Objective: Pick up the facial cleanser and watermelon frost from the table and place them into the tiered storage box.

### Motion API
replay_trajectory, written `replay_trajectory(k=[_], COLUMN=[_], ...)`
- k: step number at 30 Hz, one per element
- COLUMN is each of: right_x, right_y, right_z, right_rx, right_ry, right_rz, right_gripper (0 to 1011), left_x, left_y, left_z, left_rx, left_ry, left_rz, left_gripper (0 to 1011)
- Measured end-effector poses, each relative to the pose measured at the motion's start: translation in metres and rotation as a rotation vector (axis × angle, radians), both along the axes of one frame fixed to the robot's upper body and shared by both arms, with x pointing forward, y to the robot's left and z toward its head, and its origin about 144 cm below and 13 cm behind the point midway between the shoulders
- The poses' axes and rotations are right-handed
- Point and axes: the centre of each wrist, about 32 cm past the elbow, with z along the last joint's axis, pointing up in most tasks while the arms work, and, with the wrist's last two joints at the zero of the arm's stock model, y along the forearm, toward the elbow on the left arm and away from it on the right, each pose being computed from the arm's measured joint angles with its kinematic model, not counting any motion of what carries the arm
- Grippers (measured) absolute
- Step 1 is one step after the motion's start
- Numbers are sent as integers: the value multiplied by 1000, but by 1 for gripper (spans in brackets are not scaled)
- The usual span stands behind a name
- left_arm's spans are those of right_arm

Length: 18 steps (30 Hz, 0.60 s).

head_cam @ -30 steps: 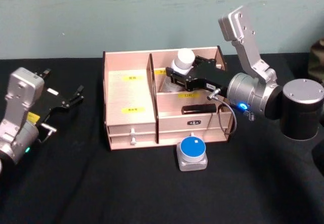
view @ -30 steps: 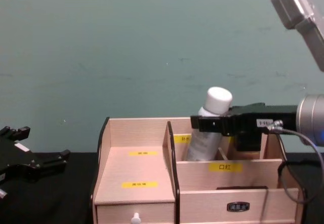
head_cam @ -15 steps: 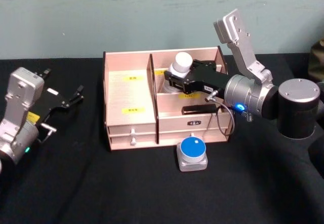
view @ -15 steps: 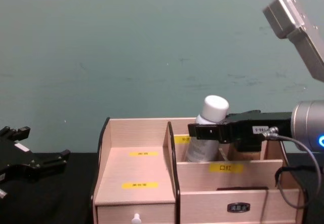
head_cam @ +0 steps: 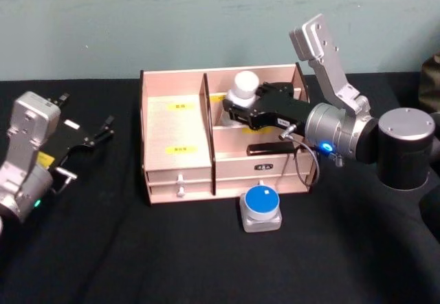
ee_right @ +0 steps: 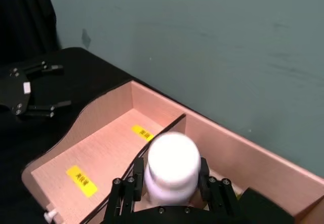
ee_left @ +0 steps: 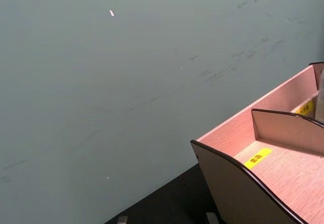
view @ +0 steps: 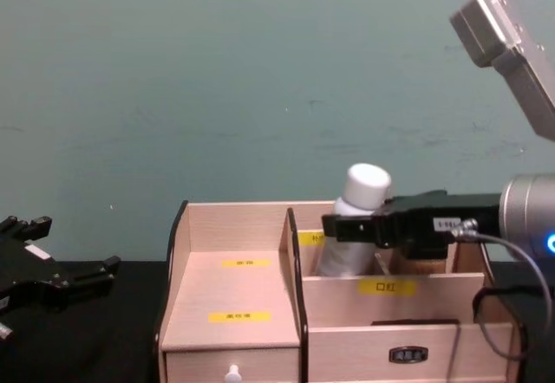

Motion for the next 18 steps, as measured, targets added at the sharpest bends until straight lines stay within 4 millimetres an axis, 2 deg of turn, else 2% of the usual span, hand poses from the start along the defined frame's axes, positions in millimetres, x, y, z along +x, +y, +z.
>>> replay_trajectory(k=[3,7,8,12,18], right_x=[0,0,0,0,-5], right_y=[0,0,0,0,-2], right_z=[0,0,0,0,5], right_rx=[-1,-1,-1,0,6], right_ry=[2,1,1,0,-24], right_rz=[0,1,0,0,9], right_gripper=[732,807,863,974,1000], left_x=[0,0,0,0,0], left_y=[0,0,0,0,0], left_z=[0,0,0,0,0], left_rx=[0,0,0,0,0], left_ry=[0,0,0,0,0], left_rz=[0,0,0,0,0], left_gripper=[1001,1001,1001,1001,1001])
